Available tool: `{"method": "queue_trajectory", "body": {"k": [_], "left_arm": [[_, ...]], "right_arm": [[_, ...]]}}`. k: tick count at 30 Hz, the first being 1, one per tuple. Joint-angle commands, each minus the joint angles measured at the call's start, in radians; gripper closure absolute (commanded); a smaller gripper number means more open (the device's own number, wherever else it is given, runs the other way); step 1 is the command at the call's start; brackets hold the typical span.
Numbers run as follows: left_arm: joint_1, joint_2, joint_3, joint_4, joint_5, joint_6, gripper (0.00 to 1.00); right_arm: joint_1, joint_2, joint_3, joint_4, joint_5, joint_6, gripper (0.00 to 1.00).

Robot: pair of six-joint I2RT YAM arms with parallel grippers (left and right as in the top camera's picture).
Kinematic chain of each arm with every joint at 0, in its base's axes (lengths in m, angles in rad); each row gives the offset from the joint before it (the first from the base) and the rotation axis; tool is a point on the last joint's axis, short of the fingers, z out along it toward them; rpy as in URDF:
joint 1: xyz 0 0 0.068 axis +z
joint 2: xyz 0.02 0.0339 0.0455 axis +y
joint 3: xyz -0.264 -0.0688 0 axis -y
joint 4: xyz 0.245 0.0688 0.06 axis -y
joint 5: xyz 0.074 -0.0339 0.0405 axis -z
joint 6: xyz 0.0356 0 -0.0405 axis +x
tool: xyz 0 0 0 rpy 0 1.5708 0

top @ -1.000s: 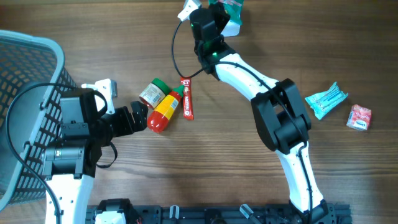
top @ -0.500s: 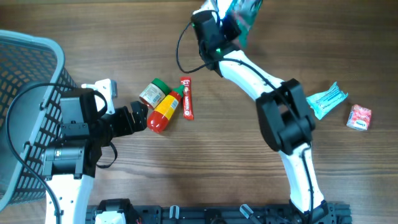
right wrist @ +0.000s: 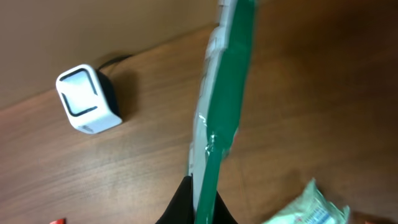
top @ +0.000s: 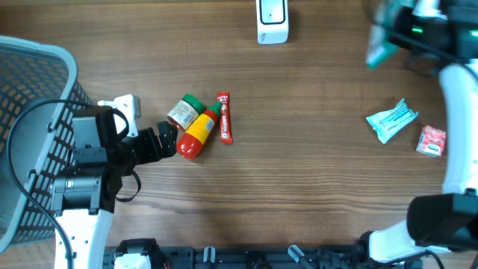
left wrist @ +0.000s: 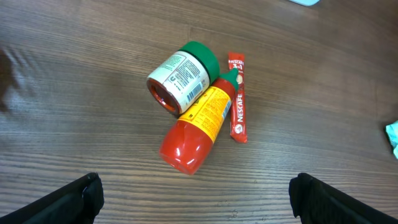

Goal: Scan the item barcode
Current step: 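Carry the glove pack right and drop it near the wipes pack, then reach the right gripper to the red Nescafe sachet and grasp it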

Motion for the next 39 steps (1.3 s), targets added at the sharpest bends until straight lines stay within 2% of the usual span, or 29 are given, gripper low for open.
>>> {"method": "queue_trajectory", "body": {"k": [1, 4, 6, 8, 9, 10, 12, 13, 14, 17, 20, 23, 25, 26, 28, 30, 34, 39], "left_arm": [[0.0, 0.001, 0.001, 0.002, -0.006, 0.02, 0.0], [0.0, 0.001, 0.001, 0.002, -0.006, 0.02, 0.0], [0.0, 0.001, 0.001, 0.002, -0.006, 0.02, 0.0], [0.0, 0.001, 0.001, 0.002, -0.006, 0.02, 0.0], [0.0, 0.001, 0.001, 0.002, -0.006, 0.02, 0.0], [0.0, 0.001, 0.001, 0.002, -0.006, 0.02, 0.0], [0.0, 0.001, 0.001, 0.002, -0.006, 0.02, 0.0], [0.0, 0.001, 0.001, 0.002, -0.006, 0.02, 0.0], [0.0, 0.001, 0.001, 0.002, -0.006, 0.02, 0.0], [0.0, 0.001, 0.001, 0.002, -0.006, 0.02, 0.0], [0.0, 0.001, 0.001, 0.002, -0.006, 0.02, 0.0], [0.0, 0.001, 0.001, 0.002, -0.006, 0.02, 0.0], [0.0, 0.001, 0.001, 0.002, -0.006, 0.02, 0.0], [0.0, 0.001, 0.001, 0.002, -0.006, 0.02, 0.0], [0.0, 0.001, 0.001, 0.002, -0.006, 0.02, 0.0], [0.0, 0.001, 0.001, 0.002, -0.006, 0.02, 0.0], [0.0, 0.001, 0.001, 0.002, -0.006, 0.02, 0.0], [0.0, 0.001, 0.001, 0.002, -0.006, 0.02, 0.0]], "right_arm": [[-0.227, -0.011, -0.117, 0.024, -0.322, -0.042, 0.96], [-0.411, -0.006, -0.31, 0.134, -0.585, -0.069, 0.96], [-0.469, -0.006, -0.441, 0.213, -0.66, -0.063, 0.96], [-0.48, -0.006, -0.498, 0.204, -0.658, -0.052, 0.96], [-0.479, -0.006, -0.505, 0.176, -0.646, 0.014, 0.88], [-0.479, -0.006, -0.505, 0.167, -0.643, 0.048, 0.66], [-0.479, -0.011, -0.5, 0.161, -0.643, 0.11, 0.35], [-0.479, -0.021, -0.491, 0.155, -0.627, 0.132, 0.14], [-0.479, -0.041, -0.48, 0.143, -0.581, 0.152, 0.05], [-0.477, -0.155, -0.46, 0.123, -0.449, 0.173, 0.05], [-0.413, -0.349, -0.451, 0.13, -0.352, 0.158, 0.09], [-0.219, -0.476, -0.451, 0.138, -0.311, 0.054, 0.14], [-0.043, -0.487, -0.452, 0.133, -0.305, 0.004, 0.18], [0.059, -0.471, -0.459, 0.13, -0.284, 0.0, 0.22], [0.243, -0.406, -0.468, 0.127, -0.219, -0.002, 0.36], [0.563, -0.159, -0.469, 0.143, -0.096, 0.019, 0.49], [0.708, 0.072, -0.469, 0.241, -0.085, 0.032, 0.54], [0.763, 0.233, -0.469, 0.325, -0.052, 0.043, 0.59]]}}
